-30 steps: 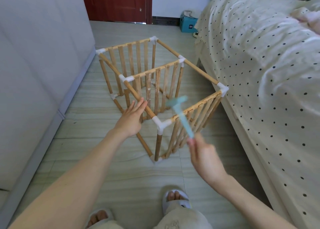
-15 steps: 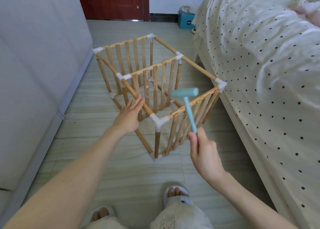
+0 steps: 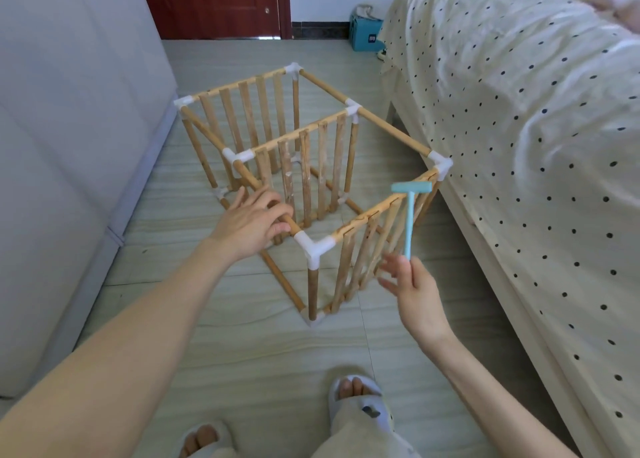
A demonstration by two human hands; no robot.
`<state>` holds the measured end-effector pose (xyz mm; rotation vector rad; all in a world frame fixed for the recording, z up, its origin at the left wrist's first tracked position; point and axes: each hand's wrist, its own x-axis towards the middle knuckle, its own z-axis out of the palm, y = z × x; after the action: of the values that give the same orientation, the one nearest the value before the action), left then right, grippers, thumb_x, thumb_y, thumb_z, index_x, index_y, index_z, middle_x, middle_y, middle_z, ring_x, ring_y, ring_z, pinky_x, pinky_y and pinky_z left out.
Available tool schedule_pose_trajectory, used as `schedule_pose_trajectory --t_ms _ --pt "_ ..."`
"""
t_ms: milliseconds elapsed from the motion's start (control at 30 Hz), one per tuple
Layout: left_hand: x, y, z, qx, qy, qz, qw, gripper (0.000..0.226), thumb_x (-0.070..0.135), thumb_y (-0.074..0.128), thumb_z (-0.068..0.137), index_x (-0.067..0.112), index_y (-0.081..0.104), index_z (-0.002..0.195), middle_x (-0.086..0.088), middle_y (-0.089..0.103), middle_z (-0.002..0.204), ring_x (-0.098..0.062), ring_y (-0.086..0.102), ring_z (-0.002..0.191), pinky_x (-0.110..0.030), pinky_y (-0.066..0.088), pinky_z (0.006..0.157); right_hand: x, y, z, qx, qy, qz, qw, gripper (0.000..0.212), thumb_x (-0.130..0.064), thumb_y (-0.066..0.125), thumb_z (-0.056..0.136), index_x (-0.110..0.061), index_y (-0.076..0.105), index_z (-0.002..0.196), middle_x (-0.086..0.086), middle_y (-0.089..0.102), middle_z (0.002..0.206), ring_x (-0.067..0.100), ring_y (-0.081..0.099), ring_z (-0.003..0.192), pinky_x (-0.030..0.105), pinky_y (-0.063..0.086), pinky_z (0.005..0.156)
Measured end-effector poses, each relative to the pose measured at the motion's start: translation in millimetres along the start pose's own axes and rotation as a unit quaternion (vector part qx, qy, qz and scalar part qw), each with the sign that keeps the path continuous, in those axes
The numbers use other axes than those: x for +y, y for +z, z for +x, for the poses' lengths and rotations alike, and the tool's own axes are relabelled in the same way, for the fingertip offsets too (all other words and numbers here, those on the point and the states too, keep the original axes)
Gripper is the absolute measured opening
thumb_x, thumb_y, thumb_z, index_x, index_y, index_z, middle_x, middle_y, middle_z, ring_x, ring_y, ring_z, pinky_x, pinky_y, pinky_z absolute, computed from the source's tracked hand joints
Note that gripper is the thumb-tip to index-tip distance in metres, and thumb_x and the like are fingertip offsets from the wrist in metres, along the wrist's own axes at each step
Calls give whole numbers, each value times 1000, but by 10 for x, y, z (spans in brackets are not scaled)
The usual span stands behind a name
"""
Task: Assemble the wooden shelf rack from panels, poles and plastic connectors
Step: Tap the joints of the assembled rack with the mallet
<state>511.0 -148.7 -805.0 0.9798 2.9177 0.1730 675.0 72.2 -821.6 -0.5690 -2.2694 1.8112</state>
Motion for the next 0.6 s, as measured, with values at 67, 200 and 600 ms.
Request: schedule_pose_trajectory --t_ms 67,200,600 --pt "53 6 -18 22 16 23 999 28 45 43 91 32 55 113 6 46 122 -19 31 132 -50 3 116 -28 47 83 -16 27 47 998 34 -31 32 101 -17 55 122 3 62 110 15 59 103 36 46 99" --pt "388 23 -43 29 36 84 995 50 62 26 82 33 58 107 5 49 106 -20 41 111 -47 12 113 -48 40 204 -20 70 124 990 28 -24 33 101 -10 57 95 10 59 100 17 57 102 41 41 105" --pt "1427 211 160 28 63 172 983 81 69 -2 79 22 60 103 -7 60 99 -25 48 100 -36 31 80 293 -832 -179 117 94 87 985 30 -19 30 101 -10 49 79 -5 31 51 7 27 39 23 27 39"
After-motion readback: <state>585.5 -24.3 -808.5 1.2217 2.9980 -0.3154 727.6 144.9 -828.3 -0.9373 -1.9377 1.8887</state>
